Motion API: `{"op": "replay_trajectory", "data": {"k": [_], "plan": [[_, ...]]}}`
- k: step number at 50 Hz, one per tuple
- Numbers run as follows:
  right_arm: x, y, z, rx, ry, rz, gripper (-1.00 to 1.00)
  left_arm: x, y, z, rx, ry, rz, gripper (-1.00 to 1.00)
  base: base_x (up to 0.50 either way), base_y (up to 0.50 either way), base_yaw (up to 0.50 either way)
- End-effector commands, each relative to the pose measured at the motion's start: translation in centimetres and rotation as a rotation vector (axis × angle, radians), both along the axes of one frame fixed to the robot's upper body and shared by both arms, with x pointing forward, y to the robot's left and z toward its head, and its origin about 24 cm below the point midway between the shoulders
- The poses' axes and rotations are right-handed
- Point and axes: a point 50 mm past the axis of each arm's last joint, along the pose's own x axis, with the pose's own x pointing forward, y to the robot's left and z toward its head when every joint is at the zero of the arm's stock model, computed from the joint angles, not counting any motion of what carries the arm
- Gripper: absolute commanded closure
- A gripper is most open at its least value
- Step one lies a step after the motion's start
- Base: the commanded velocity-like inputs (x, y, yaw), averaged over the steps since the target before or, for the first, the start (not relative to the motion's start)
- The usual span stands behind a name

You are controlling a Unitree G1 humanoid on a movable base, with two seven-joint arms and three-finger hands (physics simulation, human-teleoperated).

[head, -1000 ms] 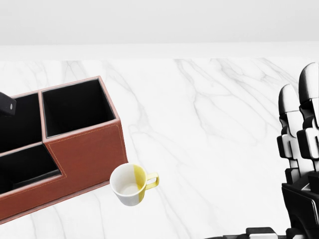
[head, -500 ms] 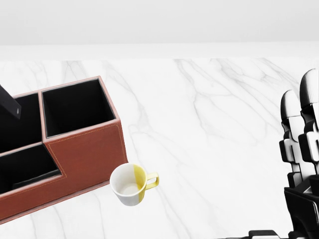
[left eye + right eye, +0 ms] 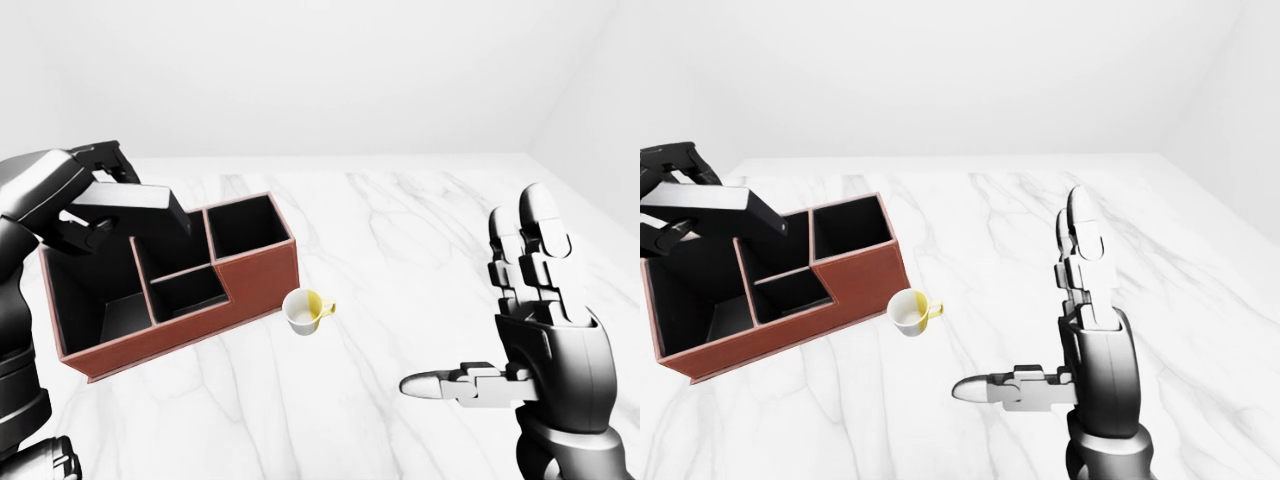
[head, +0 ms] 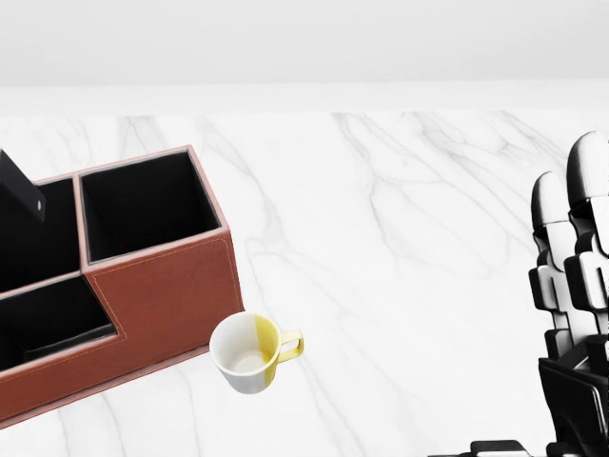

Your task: Pick up the book and place it in the front compartment of the caddy.

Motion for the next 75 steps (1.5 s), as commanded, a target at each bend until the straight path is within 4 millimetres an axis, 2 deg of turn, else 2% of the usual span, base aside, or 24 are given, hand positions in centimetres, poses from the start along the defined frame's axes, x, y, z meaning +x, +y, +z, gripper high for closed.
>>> {"op": "replay_trajectory", "data": {"k": [1,7,17,22,42,50,57,75], "plan": [[0.6,-0.5,-0.1,0.019,-0.005,-0.009,-1.0,2.1,2.3,-1.3,-0.166,0.099,0.1,0.93,0.0,0.0,0.0],[0.8,-0.3,-0.3,0.016,0.002,-0.01,-1.0,2.3,2.6,-0.6,-0.196,0.082,0.103,0.93,0.0,0.0,0.0],[0.8,-0.6,-0.8,0.021,0.036,-0.019,-1.0,2.1,3.2,-1.9,-0.186,0.094,0.142,0.94,0.0,0.0,0.0],[0.8,-0.6,-1.0,0.024,0.044,-0.021,-1.0,2.2,3.1,-1.5,-0.176,0.074,0.15,0.94,0.0,0.0,0.0],[0.8,-0.7,-1.2,0.021,0.057,-0.029,-1.0,2.8,2.5,-3.2,-0.152,0.086,0.172,0.93,0.0,0.0,0.0],[0.8,-0.8,-1.2,0.019,0.056,-0.03,-1.0,2.9,2.7,-4.3,-0.161,0.103,0.189,0.93,0.0,0.0,0.0],[0.8,-0.7,-1.3,0.022,0.065,-0.027,-1.0,3.1,2.8,-4.4,-0.157,0.105,0.201,0.94,0.0,0.0,0.0],[0.9,-0.8,-1.4,0.019,0.067,-0.031,-1.0,3.8,2.6,-6.6,-0.174,0.153,0.216,0.93,0.0,0.0,0.0]]}}
